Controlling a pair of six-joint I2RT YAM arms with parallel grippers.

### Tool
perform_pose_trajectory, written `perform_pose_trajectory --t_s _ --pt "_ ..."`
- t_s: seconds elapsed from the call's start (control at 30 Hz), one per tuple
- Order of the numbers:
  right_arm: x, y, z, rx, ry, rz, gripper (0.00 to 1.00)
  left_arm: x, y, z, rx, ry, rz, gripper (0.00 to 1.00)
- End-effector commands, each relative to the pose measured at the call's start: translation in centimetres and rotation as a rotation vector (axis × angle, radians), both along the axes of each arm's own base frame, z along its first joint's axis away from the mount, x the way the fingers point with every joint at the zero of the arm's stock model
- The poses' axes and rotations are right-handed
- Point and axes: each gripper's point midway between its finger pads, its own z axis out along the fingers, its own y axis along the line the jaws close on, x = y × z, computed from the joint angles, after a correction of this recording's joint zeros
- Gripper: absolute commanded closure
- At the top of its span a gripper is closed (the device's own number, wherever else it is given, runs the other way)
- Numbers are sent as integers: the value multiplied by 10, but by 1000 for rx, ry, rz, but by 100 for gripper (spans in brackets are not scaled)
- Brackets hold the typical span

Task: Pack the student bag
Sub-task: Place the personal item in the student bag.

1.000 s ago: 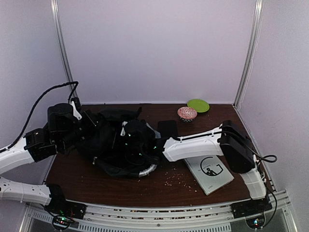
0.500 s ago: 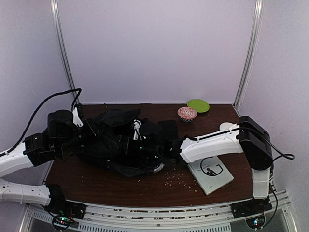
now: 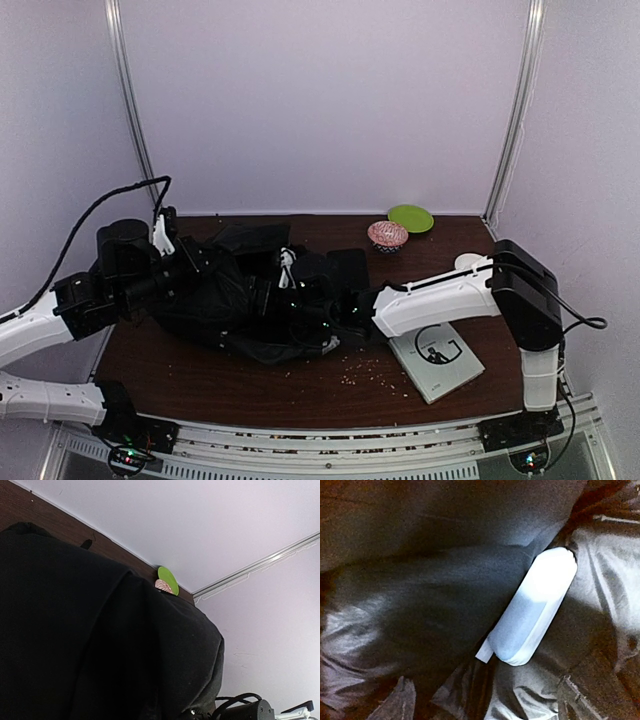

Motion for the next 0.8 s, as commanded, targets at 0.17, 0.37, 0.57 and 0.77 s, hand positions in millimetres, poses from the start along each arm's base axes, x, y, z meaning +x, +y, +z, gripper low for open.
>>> perform_pose_trajectory --t_s 0.17,0.37,0.57,0.77 --pt "38 0 -26 -86 133 -150 2 -3 28 67 -159 -147 61 100" --pt "58 -3 -30 -104 153 -190 3 -17 48 74 -124 -155 83 100" --pt "28 6 6 8 82 -12 3 -12 100 52 47 -159 315 100" --pt "-23 4 28 -4 52 154 3 5 117 42 185 -148 428 100"
